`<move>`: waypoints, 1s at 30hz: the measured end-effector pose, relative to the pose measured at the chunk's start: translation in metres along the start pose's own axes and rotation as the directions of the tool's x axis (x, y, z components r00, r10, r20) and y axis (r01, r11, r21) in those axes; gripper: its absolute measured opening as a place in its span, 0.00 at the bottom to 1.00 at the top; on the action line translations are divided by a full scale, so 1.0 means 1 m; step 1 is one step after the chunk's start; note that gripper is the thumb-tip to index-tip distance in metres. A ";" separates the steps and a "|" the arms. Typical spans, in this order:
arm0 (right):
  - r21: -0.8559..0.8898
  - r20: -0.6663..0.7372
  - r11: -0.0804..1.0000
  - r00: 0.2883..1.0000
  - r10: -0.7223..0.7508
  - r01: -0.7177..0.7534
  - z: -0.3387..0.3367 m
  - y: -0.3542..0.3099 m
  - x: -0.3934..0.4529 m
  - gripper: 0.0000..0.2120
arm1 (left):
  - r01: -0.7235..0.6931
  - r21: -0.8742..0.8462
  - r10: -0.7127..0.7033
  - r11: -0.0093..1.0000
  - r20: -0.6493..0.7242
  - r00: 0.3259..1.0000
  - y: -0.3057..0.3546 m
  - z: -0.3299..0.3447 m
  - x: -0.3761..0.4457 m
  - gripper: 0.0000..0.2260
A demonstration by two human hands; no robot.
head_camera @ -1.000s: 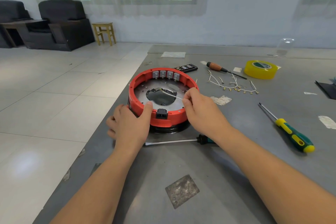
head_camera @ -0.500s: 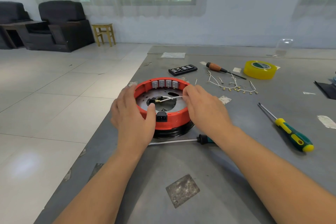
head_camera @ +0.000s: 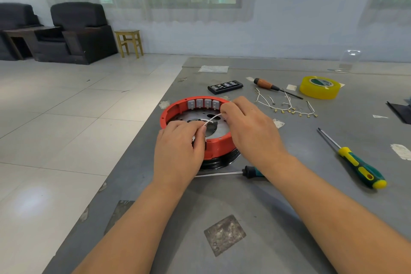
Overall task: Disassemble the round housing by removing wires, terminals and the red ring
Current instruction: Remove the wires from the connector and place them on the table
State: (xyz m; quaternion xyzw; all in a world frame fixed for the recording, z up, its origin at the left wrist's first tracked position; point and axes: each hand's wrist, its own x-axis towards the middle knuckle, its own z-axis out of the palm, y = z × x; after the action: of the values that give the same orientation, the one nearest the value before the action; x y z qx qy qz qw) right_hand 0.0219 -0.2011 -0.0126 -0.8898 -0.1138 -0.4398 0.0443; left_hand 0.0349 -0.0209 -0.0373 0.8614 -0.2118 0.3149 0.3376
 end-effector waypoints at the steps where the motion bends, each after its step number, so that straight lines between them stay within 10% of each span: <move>1: 0.051 -0.024 0.999 1.000 0.006 -0.005 0.001 -0.001 0.000 0.05 | -0.006 -0.019 0.006 1.000 -0.008 1.000 0.001 0.000 0.000 0.12; 6: 0.433 0.061 0.867 0.968 0.245 -0.247 -0.001 -0.015 -0.004 0.17 | 0.193 -0.357 -0.210 0.914 -0.007 0.978 0.007 0.001 0.001 0.04; 12: 0.513 0.220 0.830 0.968 0.117 -0.217 0.007 -0.029 -0.019 0.06 | 0.403 -0.695 -0.482 0.596 0.091 0.871 0.007 -0.001 0.004 0.04; 30: 0.533 0.208 0.794 0.955 0.212 -0.292 0.010 -0.031 -0.018 0.04 | 0.387 -0.677 -0.400 0.626 0.148 0.905 0.004 0.000 0.000 0.06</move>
State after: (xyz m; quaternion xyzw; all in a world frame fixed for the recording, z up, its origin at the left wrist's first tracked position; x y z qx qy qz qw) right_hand 0.0113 -0.1721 -0.0338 -0.8730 -0.1203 -0.3149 0.3525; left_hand 0.0325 -0.0239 -0.0355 0.6943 -0.1178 0.1385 0.6963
